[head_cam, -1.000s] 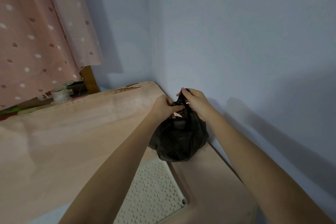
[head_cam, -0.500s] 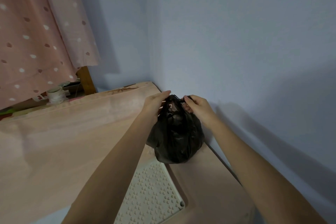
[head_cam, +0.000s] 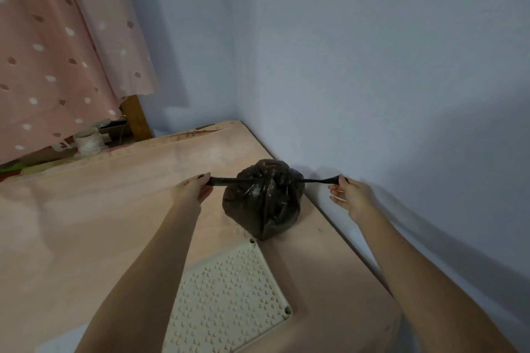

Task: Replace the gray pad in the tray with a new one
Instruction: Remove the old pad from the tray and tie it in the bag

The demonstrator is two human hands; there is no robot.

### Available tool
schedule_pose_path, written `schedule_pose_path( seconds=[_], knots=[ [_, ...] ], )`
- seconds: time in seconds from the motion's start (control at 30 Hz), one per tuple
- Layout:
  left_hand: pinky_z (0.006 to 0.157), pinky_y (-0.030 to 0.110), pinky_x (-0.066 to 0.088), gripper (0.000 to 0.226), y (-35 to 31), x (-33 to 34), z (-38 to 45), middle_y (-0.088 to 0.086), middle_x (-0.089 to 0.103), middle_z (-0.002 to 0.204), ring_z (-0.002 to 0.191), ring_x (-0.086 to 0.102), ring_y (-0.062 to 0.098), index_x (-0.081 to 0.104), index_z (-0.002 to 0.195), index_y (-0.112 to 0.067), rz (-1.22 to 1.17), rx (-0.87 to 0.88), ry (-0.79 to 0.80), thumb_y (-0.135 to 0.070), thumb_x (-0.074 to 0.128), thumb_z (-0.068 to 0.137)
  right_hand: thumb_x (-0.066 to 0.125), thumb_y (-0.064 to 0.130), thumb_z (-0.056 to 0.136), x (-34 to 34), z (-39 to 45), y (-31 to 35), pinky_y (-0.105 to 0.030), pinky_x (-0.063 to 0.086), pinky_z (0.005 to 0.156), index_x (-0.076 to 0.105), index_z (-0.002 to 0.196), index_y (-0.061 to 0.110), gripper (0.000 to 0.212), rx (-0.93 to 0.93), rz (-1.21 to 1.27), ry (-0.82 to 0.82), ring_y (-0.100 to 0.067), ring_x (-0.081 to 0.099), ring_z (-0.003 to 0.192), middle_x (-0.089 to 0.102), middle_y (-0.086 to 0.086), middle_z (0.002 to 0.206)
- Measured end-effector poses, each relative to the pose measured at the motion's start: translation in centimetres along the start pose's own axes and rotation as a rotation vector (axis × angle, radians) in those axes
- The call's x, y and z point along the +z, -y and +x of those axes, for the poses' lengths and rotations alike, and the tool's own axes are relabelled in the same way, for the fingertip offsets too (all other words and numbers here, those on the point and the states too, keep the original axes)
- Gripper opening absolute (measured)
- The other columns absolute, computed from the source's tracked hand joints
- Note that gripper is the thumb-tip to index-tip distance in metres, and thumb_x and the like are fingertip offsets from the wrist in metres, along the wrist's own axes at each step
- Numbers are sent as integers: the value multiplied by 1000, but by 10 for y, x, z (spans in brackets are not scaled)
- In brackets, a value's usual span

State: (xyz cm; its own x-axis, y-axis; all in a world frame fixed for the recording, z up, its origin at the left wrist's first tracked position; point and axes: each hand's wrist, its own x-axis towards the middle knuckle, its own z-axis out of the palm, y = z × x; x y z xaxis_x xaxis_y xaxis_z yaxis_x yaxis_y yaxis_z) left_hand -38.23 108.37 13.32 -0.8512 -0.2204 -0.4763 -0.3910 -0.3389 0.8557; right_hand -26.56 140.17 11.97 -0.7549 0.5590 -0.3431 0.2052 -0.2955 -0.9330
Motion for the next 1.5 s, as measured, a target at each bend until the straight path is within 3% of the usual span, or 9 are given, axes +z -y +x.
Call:
schedule_pose_path(
  seconds=[0.17,0.4,0.63,0.9,1.0,1.07,1.17,1.3,1.5],
  knots=[
    [80,31,53,13,17,-15,6,18,65,87,67,64,21,61,78,-1,-27,-39,22,0,73,77,44,20,100,-2,1,-6,-35,49,83,50,110,1,22,94,197,-19,-18,62,75,64,-12,85],
    [88,32,52,12,7,-17,20,13,62,79,61,63,17,58,76,-3,-32,-86,37,-1,67,84,47,19,99,9,4,6,-32,55,78,53,108,-2,23,1,344,-202,-15,64,64,63,-12,77],
    [74,28,56,11,-26,17,30,10,66,81,71,66,16,60,80,-7,-34,40,61,-7,70,82,47,15,98,26,3,56,-31,59,70,58,74,7,28,-363,395,-283,-9,65,53,65,-8,65],
    [81,28,54,10,-11,47,53,12,67,97,84,66,20,59,84,-8,16,10,162,-10,68,85,45,19,99,14,18,41,-30,55,80,61,79,16,26,-521,13,-299,-3,65,64,66,-2,73],
    [72,26,51,7,19,38,63,19,61,120,81,62,22,60,90,-6,109,-160,154,-12,63,89,45,25,99,14,25,9,-40,51,93,58,109,7,24,-344,-69,-175,-12,67,89,67,-13,105],
    [84,33,47,33,24,41,64,19,48,135,99,57,28,54,119,-6,208,-203,145,-24,59,91,36,39,100,17,28,-6,-43,39,107,38,139,18,45,-187,-246,-46,-21,51,123,46,-9,142],
    [110,42,27,55,22,59,46,9,31,151,136,32,29,34,143,-18,619,277,122,-36,49,93,19,57,96,26,23,-26,-34,25,110,19,146,37,54,-410,-779,21,-10,30,136,28,9,153],
    [116,43,0,55,69,99,-1,1,18,156,145,12,22,26,148,-25,1245,1206,488,-44,30,96,22,37,100,57,26,-48,-31,24,112,41,141,22,47,-869,-1100,24,-15,36,136,44,0,145],
    [115,45,-14,53,140,124,17,5,5,159,147,-3,24,14,151,-18,1747,1092,551,-38,16,102,29,21,100,55,61,-97,-43,11,119,28,146,7,48,-719,-1388,105,-24,16,145,25,-10,154]
  ],
)
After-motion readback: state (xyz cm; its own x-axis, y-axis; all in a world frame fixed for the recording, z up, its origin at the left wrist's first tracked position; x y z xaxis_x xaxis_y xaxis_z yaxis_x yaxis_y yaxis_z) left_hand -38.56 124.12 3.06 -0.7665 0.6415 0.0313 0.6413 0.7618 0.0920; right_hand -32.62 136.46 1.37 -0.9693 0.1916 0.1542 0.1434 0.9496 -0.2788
